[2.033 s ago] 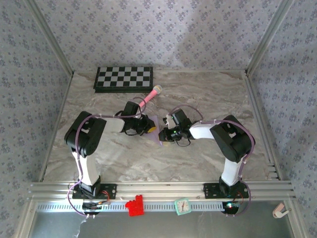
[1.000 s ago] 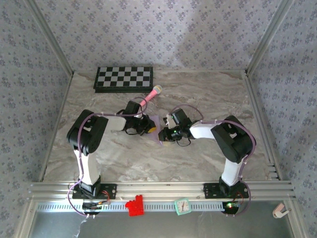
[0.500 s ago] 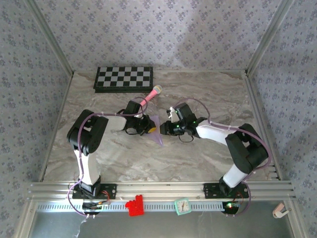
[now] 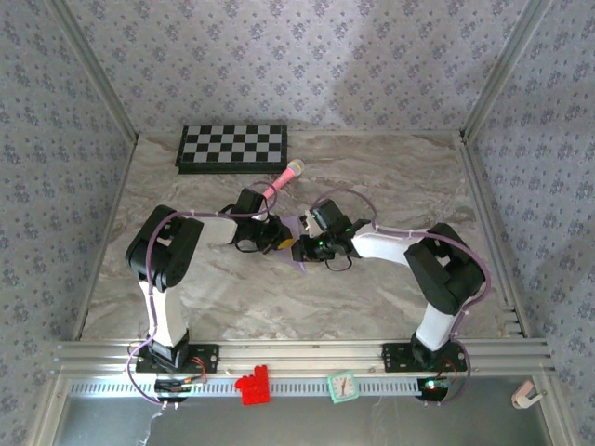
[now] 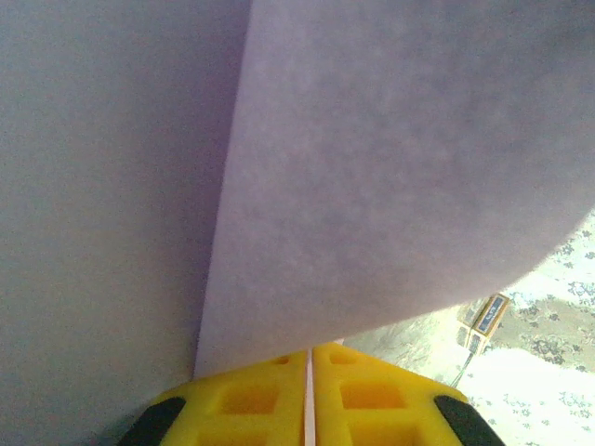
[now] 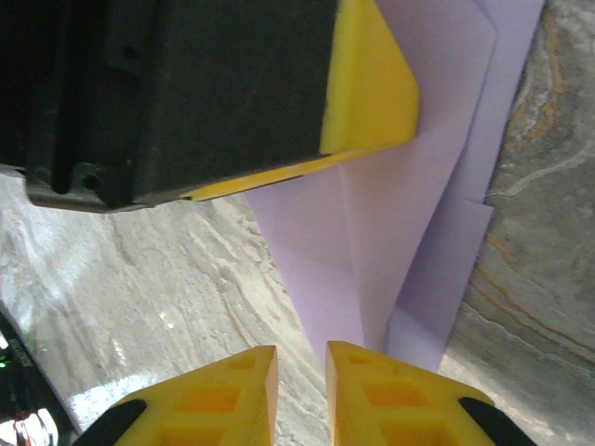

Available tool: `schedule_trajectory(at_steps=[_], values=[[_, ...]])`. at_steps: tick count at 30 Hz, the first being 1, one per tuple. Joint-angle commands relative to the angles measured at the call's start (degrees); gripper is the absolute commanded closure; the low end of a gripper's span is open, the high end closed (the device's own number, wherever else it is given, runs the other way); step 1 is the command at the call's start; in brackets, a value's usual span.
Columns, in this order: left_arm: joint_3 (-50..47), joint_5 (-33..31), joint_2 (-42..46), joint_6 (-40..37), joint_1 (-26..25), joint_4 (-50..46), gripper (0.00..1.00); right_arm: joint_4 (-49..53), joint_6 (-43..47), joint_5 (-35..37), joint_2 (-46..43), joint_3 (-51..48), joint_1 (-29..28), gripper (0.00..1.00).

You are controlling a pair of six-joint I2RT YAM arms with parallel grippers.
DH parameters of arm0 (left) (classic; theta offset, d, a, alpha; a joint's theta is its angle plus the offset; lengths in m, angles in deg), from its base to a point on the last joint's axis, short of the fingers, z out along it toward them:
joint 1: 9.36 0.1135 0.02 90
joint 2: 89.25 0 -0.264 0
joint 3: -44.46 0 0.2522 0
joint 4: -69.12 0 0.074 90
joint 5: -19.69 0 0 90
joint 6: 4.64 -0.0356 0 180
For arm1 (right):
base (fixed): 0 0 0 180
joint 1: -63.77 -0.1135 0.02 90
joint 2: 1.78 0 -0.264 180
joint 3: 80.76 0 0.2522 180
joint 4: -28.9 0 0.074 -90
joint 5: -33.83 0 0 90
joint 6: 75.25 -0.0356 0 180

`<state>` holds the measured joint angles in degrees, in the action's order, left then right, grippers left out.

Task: Fold a paper plane with a square sheet of paper (pick it up from the middle)
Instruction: Fourth fold the wing at the center of the table.

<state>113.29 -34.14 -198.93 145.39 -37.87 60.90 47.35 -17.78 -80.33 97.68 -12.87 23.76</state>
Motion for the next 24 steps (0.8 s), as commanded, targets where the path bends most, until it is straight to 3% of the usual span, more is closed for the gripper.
schedule_trajectory(at_steps=[1,6,24], values=[[0.7,-1.2,-0.5,0.0,-0.4,-3.1,0.89,2.9,0.9,3.6,-2.3,0.4,0.3,0.75],[0.7,-1.2,-0.3,0.4,-0.4,-2.9,0.89,3.9,-0.5,6.5,-3.5,-0.5,0.7,0.7],[0.6,-1.3,0.3,1.1,-0.5,-2.9,0.89,2.8,-0.8,2.7,3.9,3.5,0.0,0.73]])
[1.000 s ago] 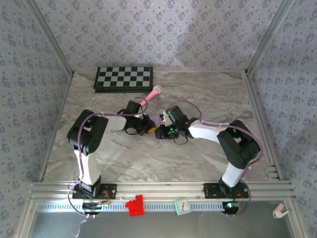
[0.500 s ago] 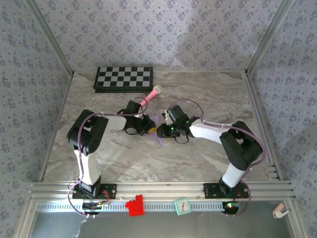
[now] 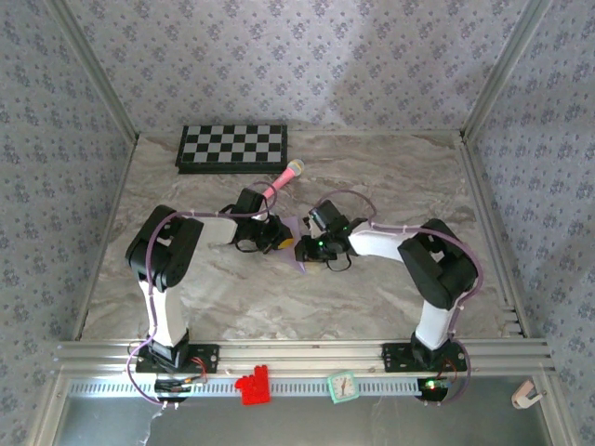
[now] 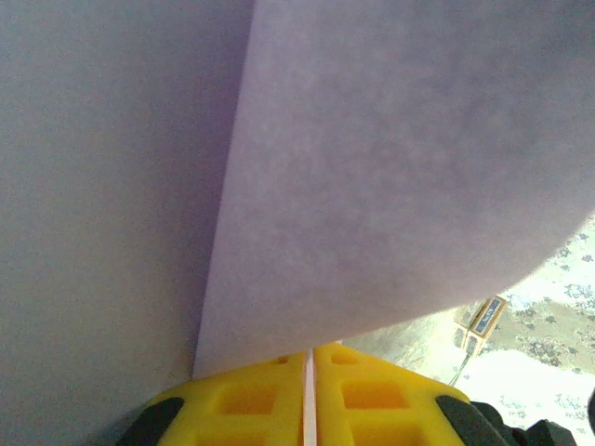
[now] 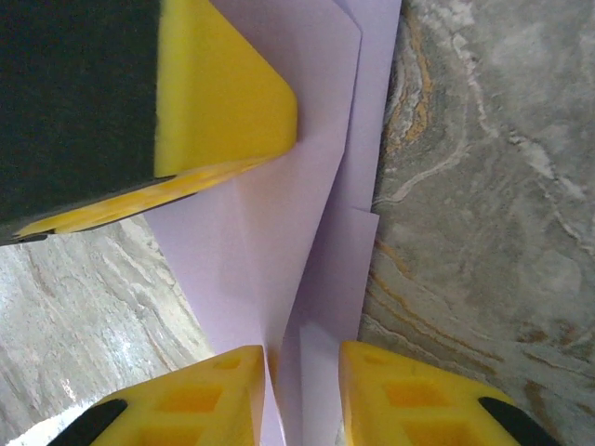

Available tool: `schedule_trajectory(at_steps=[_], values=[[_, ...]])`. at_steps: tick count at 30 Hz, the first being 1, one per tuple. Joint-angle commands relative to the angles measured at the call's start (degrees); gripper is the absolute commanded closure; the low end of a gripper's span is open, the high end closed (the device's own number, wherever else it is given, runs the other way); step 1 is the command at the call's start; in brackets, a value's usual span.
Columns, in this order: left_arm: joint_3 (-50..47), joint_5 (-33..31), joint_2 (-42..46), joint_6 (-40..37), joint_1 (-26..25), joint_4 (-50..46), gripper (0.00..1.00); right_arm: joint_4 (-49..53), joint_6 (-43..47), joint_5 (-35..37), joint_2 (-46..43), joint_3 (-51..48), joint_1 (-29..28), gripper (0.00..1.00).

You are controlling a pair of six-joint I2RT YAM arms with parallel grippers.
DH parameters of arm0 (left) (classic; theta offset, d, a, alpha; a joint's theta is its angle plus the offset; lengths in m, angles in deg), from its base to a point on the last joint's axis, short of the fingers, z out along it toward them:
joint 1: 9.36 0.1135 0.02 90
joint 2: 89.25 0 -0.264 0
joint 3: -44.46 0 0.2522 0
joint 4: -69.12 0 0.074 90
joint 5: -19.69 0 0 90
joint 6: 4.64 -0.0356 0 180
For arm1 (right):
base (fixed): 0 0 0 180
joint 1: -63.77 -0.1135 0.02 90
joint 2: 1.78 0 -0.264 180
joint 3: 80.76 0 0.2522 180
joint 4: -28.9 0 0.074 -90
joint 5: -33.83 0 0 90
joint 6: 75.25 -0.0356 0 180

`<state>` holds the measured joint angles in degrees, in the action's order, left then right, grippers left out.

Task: Fold a paper plane with a square sheet of paper (pick it up from the middle)
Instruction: Fourth fold the wing at the center of the table.

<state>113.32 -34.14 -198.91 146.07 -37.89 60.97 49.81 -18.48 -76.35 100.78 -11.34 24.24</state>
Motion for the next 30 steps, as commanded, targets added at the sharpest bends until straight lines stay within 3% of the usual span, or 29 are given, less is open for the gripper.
schedule_trajectory(at_steps=[1,17,25,30], values=[[0.5,-1.3,0.3,0.4,-0.4,-3.0,0.89,0.4,0.0,-1.4,0.9,2.1,-0.5,0.73],[0.8,-1.4,0.6,0.7,-0.5,-3.1,0.89,0.0,0.1,-2.6,4.4,3.2,-0.7,0.76],[0.8,-1.5,2.7,1.2,0.1,-3.0,0.88,-0.1,0.7,-2.7,4.8,1.2,0.3,0.85],[-1.3,-1.8,8.1,1.4,1.7,-0.9,0.74,-0.3,3.6,-5.5,4.4,-0.6,2.2,0.88]])
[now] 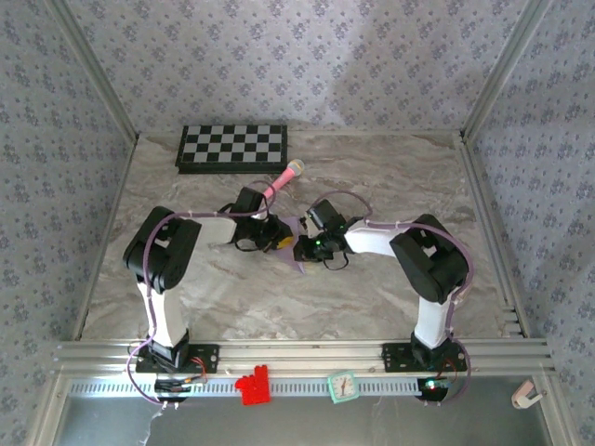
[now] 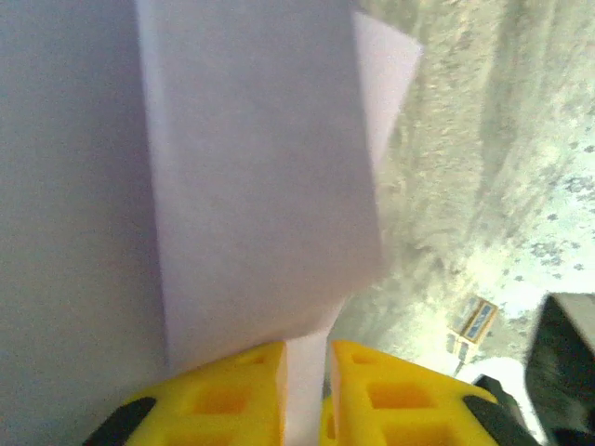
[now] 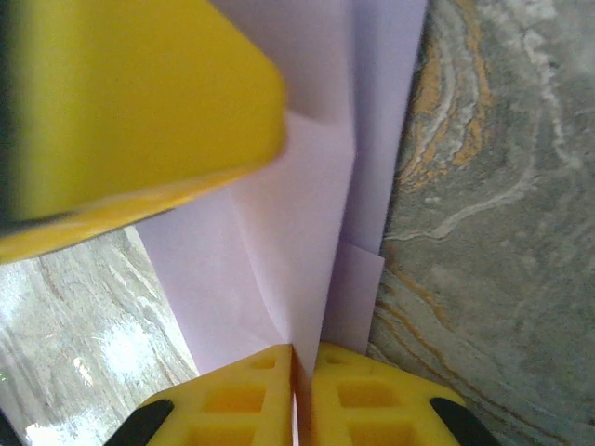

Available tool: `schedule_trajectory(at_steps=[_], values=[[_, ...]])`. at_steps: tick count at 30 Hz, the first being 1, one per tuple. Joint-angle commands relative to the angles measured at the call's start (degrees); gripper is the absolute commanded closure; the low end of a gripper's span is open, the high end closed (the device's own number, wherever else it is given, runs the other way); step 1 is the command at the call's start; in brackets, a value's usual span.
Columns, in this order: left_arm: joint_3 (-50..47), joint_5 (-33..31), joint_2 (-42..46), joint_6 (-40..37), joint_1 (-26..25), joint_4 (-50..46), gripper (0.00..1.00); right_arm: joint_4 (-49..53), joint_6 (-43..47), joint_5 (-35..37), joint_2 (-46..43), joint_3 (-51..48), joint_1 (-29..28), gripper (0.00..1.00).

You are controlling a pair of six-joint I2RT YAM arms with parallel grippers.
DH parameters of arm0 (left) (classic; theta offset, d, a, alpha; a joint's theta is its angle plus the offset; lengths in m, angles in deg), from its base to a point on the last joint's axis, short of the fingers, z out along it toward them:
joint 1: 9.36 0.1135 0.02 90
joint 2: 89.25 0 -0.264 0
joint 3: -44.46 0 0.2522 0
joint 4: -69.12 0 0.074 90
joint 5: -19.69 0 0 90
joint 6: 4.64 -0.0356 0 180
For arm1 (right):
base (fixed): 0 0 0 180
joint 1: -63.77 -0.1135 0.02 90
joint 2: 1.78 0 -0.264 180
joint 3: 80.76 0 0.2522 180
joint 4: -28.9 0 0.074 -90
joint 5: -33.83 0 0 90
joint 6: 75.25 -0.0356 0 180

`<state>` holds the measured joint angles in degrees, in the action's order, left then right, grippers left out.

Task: Fold a paper plane with a square sheet of paper (pick it up from the middle)
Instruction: Fourth fold the wing at the center of the table.

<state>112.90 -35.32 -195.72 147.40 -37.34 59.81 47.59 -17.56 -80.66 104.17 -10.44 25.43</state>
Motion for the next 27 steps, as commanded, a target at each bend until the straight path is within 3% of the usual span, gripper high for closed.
schedule_trajectory(at_steps=[1,6,12,27], values=[[-1.6,-0.7,6.1,-0.1,1.3,0.5,0.7,2.7,3.8,-1.8,1.0,-1.2,1.4,0.88],[-5.3,-2.4,9.9,-1.2,1.7,-0.2,0.67,6.9,12.0,-5.1,1.1,0.9,2.7,0.89],[-9.0,-2.6,8.9,0.0,1.1,0.2,0.74,11.1,18.2,-6.6,1.4,2.9,3.1,0.88],[-9.6,-4.6,5.7,0.7,0.0,-3.2,0.84,5.9,13.6,-12.2,3.6,0.3,5.9,0.89]])
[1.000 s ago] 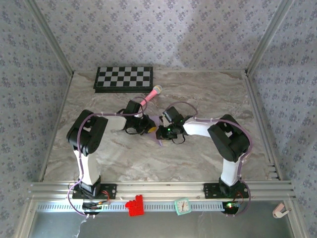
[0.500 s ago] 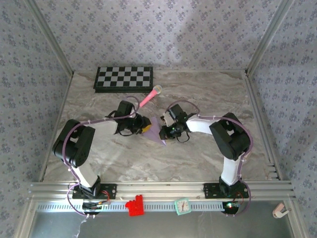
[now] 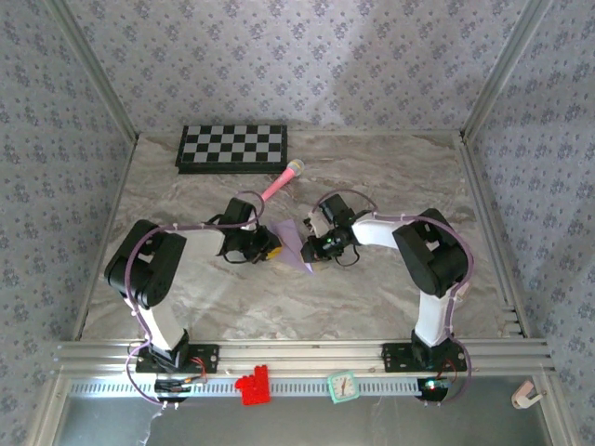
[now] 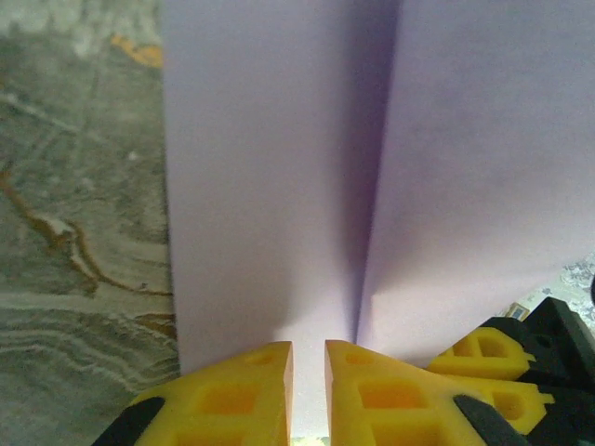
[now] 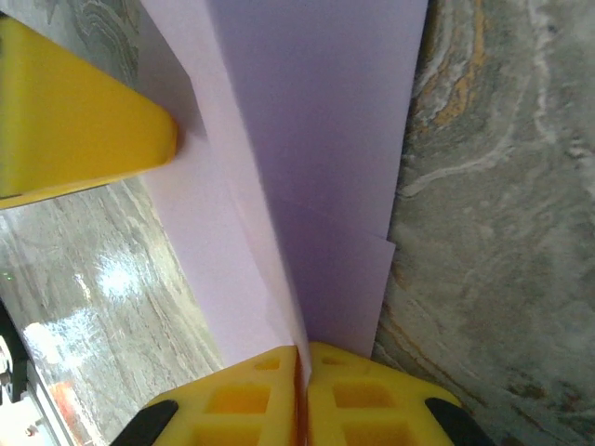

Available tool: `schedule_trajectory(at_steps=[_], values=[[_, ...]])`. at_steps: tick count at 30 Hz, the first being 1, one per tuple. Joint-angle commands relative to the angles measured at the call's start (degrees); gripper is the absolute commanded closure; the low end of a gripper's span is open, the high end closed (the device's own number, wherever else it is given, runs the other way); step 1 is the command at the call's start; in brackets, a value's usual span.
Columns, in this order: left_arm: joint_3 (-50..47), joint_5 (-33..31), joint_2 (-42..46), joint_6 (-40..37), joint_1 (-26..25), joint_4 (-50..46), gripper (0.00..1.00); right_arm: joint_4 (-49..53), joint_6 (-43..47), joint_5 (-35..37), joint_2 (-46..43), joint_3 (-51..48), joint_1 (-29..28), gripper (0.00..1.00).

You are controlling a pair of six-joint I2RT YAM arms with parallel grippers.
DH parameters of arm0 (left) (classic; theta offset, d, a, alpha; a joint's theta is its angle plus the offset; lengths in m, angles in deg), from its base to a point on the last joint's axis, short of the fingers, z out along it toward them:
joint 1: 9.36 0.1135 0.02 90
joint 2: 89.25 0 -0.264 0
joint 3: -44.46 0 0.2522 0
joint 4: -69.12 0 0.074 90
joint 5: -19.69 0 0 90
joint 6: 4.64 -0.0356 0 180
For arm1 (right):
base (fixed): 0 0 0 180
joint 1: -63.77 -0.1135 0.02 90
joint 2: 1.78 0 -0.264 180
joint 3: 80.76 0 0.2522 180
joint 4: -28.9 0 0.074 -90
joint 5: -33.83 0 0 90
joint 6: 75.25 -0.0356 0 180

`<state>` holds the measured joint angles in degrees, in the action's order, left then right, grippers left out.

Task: Fold a paper plane with a square sheet of paper (pick it up from the middle)
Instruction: Fourth fold the wing at the center of the table.

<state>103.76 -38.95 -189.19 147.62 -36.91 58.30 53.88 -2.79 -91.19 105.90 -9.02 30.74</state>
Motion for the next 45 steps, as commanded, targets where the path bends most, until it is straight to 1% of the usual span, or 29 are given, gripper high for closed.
schedule_trajectory(at_steps=[1,8,15,23,30,45], values=[[-0.5,-1.0,-0.9,0.6,-0.5,-1.8,0.84,-0.6,-1.3,-2.0,2.1,-1.2,0.7,0.89],[-0.2,-0.5,0.1,0.6,-0.5,-0.5,0.85,-1.3,-2.7,-3.6,3.3,-1.8,1.9,0.9],[3.6,3.0,1.6,-2.3,-1.2,4.5,0.82,0.4,-2.2,-3.6,4.2,-0.9,2.3,0.9],[4.3,6.2,-2.1,0.0,-1.5,12.3,0.84,1.6,-1.9,-3.6,4.9,-0.4,2.8,0.9],[4.8,6.5,-4.8,-0.3,-1.6,13.4,0.86,2.2,-1.7,-3.7,5.2,-0.1,3.1,0.9],[5.5,6.6,-7.7,-0.6,-1.8,13.8,0.86,3.6,-1.3,-3.4,5.4,-0.1,3.2,0.89]])
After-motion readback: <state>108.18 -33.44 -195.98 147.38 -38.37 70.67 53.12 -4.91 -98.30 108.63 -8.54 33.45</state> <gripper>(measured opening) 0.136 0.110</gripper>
